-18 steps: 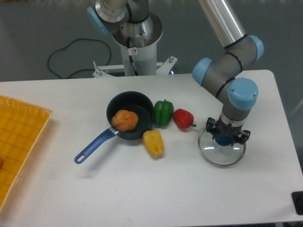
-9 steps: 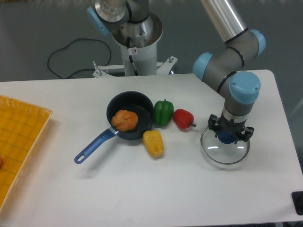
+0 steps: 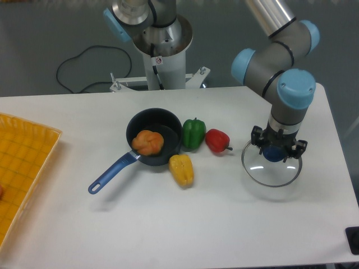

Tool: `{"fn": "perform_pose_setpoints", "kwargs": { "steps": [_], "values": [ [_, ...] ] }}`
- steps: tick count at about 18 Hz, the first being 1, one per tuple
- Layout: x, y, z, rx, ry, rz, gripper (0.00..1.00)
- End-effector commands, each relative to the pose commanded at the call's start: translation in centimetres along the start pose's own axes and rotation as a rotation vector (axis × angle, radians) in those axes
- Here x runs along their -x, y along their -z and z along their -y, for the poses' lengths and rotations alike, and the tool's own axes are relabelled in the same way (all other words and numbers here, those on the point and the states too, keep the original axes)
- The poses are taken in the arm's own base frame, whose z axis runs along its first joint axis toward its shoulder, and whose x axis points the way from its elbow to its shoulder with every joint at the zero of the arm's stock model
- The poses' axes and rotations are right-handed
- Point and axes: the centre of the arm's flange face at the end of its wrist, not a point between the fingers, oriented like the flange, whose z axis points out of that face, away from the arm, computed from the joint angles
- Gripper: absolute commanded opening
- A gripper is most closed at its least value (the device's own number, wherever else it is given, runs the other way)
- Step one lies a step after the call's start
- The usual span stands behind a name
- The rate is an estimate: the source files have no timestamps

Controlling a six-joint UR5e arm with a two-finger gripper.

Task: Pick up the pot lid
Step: 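Lift the glass lid by its knob off the table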

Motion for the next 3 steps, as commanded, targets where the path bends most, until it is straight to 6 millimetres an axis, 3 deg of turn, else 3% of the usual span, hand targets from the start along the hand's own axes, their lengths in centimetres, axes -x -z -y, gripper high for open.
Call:
{"fn": "perform_pose_setpoints", "kwargs": {
  "steps": [3],
  "values": [
    [0.34, 0.36, -0.28, 0.0, 0.006, 0.002, 0.7]
  ]
}}
